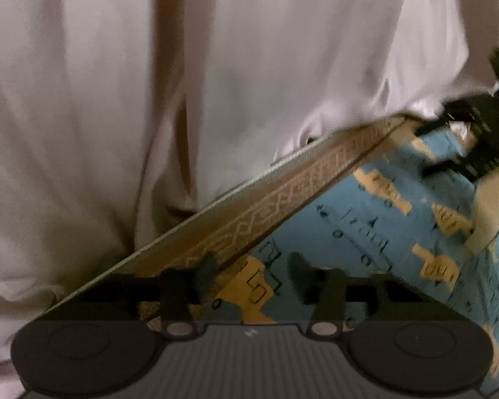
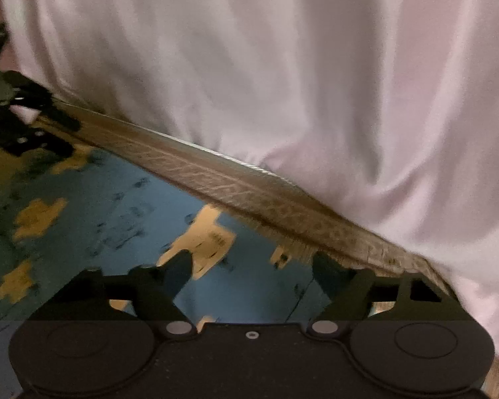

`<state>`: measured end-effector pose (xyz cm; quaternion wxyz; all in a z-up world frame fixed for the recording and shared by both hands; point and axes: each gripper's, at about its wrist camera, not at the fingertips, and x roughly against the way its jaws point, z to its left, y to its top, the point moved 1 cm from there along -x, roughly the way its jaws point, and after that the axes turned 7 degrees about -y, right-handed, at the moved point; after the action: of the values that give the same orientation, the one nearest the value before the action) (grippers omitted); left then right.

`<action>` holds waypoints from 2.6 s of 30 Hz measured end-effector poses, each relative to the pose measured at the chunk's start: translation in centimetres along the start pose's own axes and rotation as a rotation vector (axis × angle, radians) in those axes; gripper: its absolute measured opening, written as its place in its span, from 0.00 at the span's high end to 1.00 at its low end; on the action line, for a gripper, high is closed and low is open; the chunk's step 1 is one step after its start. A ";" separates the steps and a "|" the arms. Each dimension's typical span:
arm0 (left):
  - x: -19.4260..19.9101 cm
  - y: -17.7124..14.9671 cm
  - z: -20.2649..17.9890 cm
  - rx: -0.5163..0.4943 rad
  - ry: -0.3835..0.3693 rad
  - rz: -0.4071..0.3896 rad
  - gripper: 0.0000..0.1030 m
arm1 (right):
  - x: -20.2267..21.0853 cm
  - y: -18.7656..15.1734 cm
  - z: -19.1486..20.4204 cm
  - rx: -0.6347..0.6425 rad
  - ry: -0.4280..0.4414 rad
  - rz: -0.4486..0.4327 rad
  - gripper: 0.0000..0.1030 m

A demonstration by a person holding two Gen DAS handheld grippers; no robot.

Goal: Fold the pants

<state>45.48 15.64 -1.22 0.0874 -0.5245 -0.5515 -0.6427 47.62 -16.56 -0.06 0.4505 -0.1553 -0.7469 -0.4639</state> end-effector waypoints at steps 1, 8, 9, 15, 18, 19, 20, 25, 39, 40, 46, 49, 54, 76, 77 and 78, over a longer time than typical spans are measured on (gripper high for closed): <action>-0.4 0.1 0.0 -0.008 -0.006 0.017 0.61 | -0.9 0.5 -0.2 0.013 -0.001 0.024 0.34; -3.4 0.6 -0.6 -0.036 0.061 0.175 0.87 | -3.3 0.9 -1.7 0.067 0.006 0.168 0.40; -3.4 0.6 -0.7 -0.033 0.064 0.170 0.90 | -3.4 0.6 -1.6 0.081 0.006 0.182 0.40; -3.3 0.8 -1.3 -0.021 0.101 0.208 0.99 | -2.8 -0.4 -2.8 -0.060 0.010 0.134 0.54; -3.2 0.5 -1.8 -0.011 0.134 0.206 0.99 | -2.2 -0.3 -2.8 -0.082 -0.016 0.122 0.86; -3.1 0.4 -1.9 -0.017 0.145 0.203 0.99 | -2.2 -0.2 -2.6 -0.067 -0.021 0.117 0.85; -3.1 0.4 -2.1 -0.022 0.157 0.200 0.99 | -2.1 0.1 -2.2 -0.041 -0.039 0.103 0.75; -3.1 0.3 -2.3 -0.015 0.181 0.189 0.99 | -2.6 1.4 -3.4 -0.098 -0.020 0.085 0.65; -3.5 0.8 -2.7 -0.015 0.219 0.201 0.99 | -1.2 -1.0 -2.6 -0.077 -0.019 0.033 1.00; -3.5 0.8 -2.8 -0.019 0.226 0.202 0.99 | -1.0 -1.2 -2.2 -0.070 -0.039 0.028 1.00; -0.9 0.7 -4.0 0.011 0.256 0.097 1.00 | 3.8 -2.6 -1.3 -0.139 -0.172 -0.120 1.00; 2.9 -0.7 -6.0 0.007 0.249 -0.040 1.00 | 8.8 -4.2 -0.7 -0.185 -0.188 -0.238 1.00; 8.3 -6.2 -10.3 -0.088 0.201 -0.171 1.00 | 17.8 -10.2 2.8 -0.136 -0.186 -0.383 1.00; 10.6 -19.2 -19.6 -0.432 0.170 0.007 0.99 | 24.2 -27.0 16.9 0.092 -0.243 -0.407 1.00; 10.2 -19.7 -19.5 -0.440 0.161 0.039 0.99 | 24.0 -27.4 17.4 0.117 -0.234 -0.391 1.00; 9.9 -20.1 -19.5 -0.446 0.157 0.051 0.99 | 23.6 -27.8 17.8 0.124 -0.223 -0.372 1.00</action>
<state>15.99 12.21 -2.91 0.0284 -0.4931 -0.3741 -0.7849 7.26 -20.64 0.87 0.2803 -0.0373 -0.8349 -0.4722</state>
